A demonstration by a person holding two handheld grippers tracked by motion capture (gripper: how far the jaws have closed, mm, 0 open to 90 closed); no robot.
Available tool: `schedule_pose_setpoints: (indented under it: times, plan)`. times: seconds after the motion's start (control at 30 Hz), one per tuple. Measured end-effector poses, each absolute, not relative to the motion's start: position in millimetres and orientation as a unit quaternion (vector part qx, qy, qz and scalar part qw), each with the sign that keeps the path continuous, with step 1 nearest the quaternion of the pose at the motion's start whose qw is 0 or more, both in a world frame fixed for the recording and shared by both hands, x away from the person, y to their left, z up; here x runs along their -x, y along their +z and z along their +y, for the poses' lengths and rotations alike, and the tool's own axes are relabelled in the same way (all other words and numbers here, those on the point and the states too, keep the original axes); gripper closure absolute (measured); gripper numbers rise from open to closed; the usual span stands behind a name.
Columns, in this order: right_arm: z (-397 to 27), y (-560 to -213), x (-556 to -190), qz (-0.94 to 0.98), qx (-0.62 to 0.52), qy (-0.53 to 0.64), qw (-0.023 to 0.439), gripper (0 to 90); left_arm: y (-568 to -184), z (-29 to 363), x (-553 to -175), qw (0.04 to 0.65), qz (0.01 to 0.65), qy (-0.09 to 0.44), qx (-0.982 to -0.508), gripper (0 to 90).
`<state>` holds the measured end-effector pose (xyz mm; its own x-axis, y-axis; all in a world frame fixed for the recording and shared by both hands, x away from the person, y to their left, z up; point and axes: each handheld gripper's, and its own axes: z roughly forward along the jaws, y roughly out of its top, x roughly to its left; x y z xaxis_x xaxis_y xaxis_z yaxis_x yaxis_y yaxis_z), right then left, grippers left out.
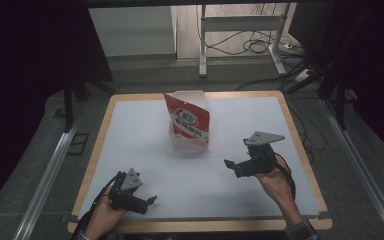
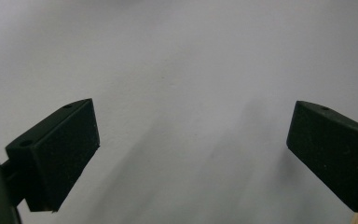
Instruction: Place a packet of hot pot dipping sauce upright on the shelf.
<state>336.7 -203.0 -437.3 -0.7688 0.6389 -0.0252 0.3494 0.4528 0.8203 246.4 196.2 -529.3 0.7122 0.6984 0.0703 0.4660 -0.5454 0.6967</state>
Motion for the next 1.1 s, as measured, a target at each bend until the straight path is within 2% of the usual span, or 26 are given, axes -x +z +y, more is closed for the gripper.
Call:
schedule_pose_setpoints:
  times: [0.47,1.1]
  plan:
    - [-225.1,-442.0,-319.0,0.830,-0.313,0.427,0.177,0.0,-529.6,195.7,-246.2,0.336,0.338,0.172,-0.862,2.3]
    - [-263.9,-452.0,-290.4,0.819,-0.336,0.410,0.221,0.0,-529.8,195.2,-246.2,0.335,0.339,0.173,-0.862,2.3]
